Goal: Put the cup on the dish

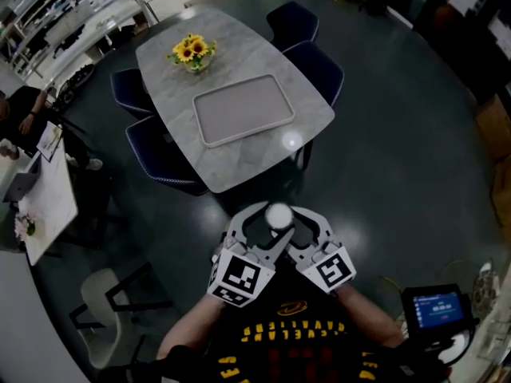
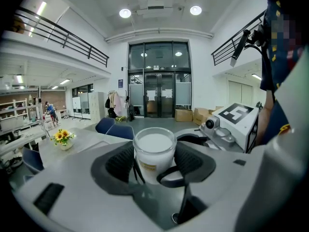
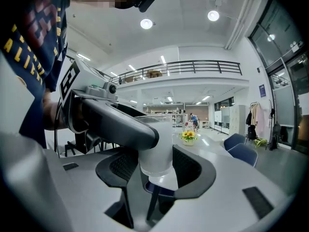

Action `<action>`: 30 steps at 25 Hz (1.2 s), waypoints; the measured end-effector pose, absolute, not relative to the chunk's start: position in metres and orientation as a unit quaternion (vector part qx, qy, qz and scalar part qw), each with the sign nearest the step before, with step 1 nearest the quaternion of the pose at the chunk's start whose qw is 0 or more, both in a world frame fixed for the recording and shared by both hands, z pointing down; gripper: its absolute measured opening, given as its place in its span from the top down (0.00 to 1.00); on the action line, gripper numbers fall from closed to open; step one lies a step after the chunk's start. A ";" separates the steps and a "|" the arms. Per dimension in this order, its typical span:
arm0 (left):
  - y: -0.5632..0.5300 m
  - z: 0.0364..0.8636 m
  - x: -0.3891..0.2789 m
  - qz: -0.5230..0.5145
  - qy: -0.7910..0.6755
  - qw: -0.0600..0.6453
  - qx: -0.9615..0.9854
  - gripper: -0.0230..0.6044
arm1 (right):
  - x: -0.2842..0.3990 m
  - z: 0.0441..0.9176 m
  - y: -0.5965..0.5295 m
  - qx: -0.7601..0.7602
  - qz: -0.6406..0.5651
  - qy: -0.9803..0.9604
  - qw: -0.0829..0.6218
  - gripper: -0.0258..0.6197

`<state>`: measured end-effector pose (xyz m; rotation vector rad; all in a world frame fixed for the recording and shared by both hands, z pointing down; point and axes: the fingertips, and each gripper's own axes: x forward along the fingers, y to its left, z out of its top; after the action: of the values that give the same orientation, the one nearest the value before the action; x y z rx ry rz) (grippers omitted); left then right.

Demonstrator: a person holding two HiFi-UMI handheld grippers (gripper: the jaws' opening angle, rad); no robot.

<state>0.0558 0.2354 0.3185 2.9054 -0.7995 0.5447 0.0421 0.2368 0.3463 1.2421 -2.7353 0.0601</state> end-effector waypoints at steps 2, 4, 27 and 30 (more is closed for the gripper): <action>0.226 0.317 0.067 0.180 -0.272 0.038 0.945 0.55 | 0.053 0.345 0.228 0.403 0.017 -0.912 0.067 0.60; 0.207 0.315 0.090 0.183 -0.284 0.038 0.940 0.55 | 0.076 0.343 0.208 0.392 0.015 -0.918 0.066 0.60; 0.125 0.320 0.132 0.191 -0.327 0.047 0.924 0.55 | 0.118 0.348 0.127 0.347 0.008 -0.935 0.072 0.60; 0.102 0.326 0.136 0.191 -0.326 0.047 0.925 0.55 | 0.122 0.354 0.105 0.349 0.012 -0.934 0.075 0.60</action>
<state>0.1356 0.1021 0.3258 2.8205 -0.9945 0.5839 0.1215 0.1048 0.3539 1.0466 -2.8014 0.0346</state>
